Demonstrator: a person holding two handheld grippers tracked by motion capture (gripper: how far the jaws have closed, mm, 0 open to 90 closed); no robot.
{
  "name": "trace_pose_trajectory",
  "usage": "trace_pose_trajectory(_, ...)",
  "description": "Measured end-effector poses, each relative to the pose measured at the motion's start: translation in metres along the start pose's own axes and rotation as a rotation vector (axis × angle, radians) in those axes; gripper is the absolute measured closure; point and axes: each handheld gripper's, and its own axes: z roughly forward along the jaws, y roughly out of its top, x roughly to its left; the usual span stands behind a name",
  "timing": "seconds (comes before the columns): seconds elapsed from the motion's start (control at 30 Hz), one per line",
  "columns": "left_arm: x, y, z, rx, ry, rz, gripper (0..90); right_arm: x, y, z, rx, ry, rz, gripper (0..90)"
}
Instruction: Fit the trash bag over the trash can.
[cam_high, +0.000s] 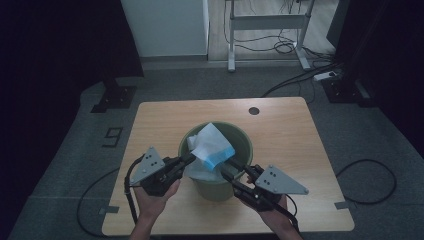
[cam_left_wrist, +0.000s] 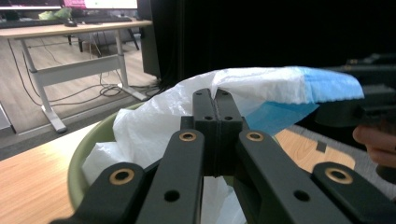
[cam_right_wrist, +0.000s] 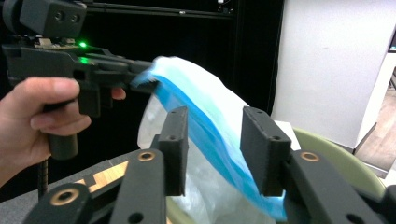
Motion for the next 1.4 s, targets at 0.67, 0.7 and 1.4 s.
trace_pose_trajectory(0.67,0.009,-0.003,-0.026,-0.107,-0.016,-0.096,89.9,-0.020,-0.036,0.008,0.103,-0.072,0.081,57.3)
trace_pose_trajectory(0.7,0.010,-0.002,-0.028,-0.114,-0.019,-0.102,89.9,-0.021,-0.036,0.009,0.107,-0.077,0.082,57.2)
trace_pose_trajectory(1.4,0.017,0.010,-0.035,-0.178,-0.100,-0.164,89.9,-0.046,-0.036,0.032,0.149,-0.140,0.080,58.7)
